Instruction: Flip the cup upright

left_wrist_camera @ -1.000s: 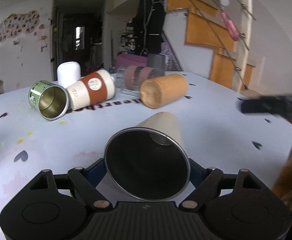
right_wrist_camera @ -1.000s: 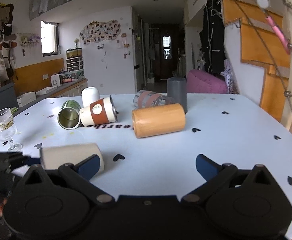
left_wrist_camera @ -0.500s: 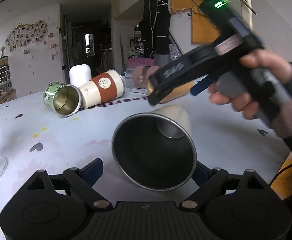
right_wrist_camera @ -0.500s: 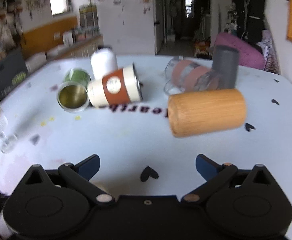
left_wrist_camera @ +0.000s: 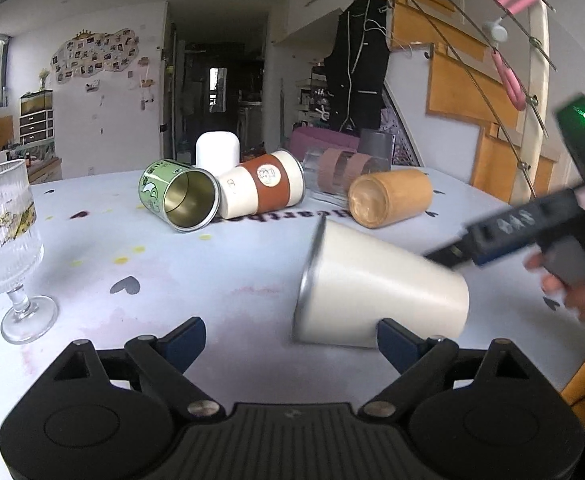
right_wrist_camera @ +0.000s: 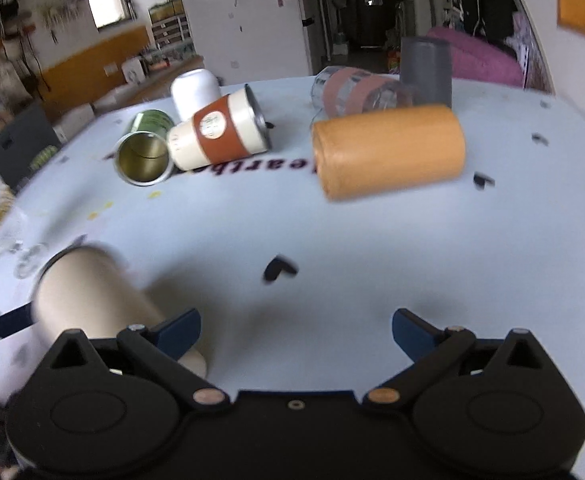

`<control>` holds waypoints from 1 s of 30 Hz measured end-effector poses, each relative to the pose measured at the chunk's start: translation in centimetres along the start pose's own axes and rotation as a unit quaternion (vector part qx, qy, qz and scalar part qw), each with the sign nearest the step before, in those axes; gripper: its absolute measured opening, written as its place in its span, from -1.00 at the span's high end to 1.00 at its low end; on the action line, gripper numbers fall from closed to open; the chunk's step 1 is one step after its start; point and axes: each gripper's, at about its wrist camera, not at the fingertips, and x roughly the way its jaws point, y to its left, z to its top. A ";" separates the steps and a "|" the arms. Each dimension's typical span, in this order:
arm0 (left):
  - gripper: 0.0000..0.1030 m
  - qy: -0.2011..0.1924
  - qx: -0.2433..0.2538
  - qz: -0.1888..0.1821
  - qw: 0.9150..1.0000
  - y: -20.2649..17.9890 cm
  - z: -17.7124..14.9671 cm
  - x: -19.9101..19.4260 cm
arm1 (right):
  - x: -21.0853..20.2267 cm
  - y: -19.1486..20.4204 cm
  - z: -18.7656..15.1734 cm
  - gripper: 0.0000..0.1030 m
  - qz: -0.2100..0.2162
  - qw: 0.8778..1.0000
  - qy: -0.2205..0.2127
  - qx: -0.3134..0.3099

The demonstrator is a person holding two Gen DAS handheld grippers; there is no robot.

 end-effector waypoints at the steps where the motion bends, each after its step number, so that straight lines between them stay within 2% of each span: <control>1: -0.80 0.000 -0.001 0.001 1.000 0.0 0.1 0.0 | -0.4 0.0 -0.6 -1.00 0.008 1.000 -0.003 0.006; 7: -0.80 -0.005 -0.017 0.020 1.000 0.5 0.5 -0.1 | -1.4 0.9 -2.3 -1.00 0.039 0.999 -0.004 0.014; 13: -0.80 0.003 -0.050 0.026 0.998 1.2 0.4 -0.7 | -1.4 1.0 -2.2 -1.00 0.053 0.998 -0.004 0.015; 17: -0.80 0.012 -0.095 0.033 0.995 1.9 0.6 -1.4 | -1.8 0.6 0.1 -1.00 0.116 0.993 -0.002 0.031; 20: -0.80 0.011 -0.108 0.040 0.993 2.0 0.5 -2.1 | -0.8 1.3 2.7 -1.00 0.158 0.986 0.032 0.033; 23: -0.80 0.007 -0.110 0.043 0.993 2.2 0.4 -2.7 | 1.2 3.4 4.7 -1.00 0.186 0.979 0.086 0.004; 26: -0.80 0.004 -0.114 0.045 0.992 2.5 0.2 -3.2 | 3.0 5.7 5.4 -1.00 0.189 0.973 0.129 -0.029; 30: -0.80 0.005 -0.115 0.047 0.992 3.0 0.0 -3.6 | 4.8 8.5 5.3 -0.89 0.160 0.968 0.173 -0.080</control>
